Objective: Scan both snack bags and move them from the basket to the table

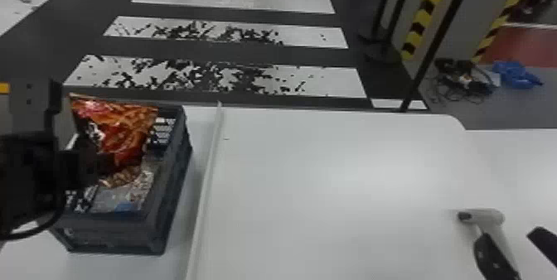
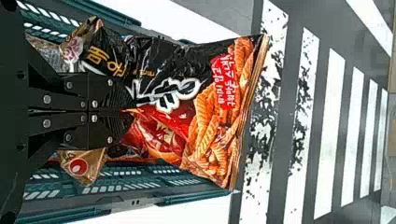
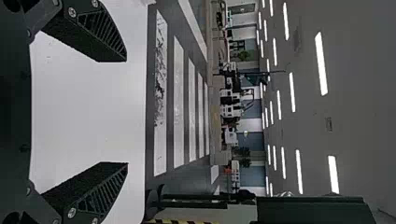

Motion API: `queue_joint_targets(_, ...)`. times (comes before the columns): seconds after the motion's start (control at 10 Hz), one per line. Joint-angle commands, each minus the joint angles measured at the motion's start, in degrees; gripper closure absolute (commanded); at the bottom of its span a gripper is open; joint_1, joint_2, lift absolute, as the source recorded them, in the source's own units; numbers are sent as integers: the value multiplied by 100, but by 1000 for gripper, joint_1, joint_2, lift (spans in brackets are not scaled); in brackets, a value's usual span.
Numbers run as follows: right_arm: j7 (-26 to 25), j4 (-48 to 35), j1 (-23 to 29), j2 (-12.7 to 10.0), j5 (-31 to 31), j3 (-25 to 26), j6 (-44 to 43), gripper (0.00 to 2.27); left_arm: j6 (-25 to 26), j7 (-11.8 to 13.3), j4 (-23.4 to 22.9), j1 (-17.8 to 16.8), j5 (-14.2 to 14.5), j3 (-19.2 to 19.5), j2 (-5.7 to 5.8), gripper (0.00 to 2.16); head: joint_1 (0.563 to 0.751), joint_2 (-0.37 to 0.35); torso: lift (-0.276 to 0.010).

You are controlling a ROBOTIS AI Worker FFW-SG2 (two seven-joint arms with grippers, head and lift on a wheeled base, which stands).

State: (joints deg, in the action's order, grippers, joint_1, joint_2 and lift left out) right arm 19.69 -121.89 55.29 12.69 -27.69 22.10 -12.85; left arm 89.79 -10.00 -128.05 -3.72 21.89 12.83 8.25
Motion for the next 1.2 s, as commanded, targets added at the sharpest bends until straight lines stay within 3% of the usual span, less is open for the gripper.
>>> queue_joint_targets(0.0, 0, -72, 43, -38, 1, 4, -2, 134, 24, -1, -220, 91, 123, 0, -26, 1663, 695, -79, -98)
queue_joint_targets(0.5, 17, -116, 69, -179, 71, -13, -2, 134, 24, 51, -1090, 196, 808, -220, -149, 1663, 695, -145, -98)
queue_joint_targets(0.7, 17, -116, 43, -232, 124, -57, -2, 134, 24, 95, -1090, -6, 720, -712, -289, 1663, 695, -186, -98)
queue_joint_targets(0.9, 17, -116, 43, -258, 133, -48, -2, 134, 24, 218, -756, -322, 492, -1345, -448, 1663, 695, -255, -98)
queue_joint_targets(1.1, 17, -125, 52, -276, 133, -48, -2, 134, 24, 306, -220, -577, 87, -2083, -746, 1663, 695, -310, -98)
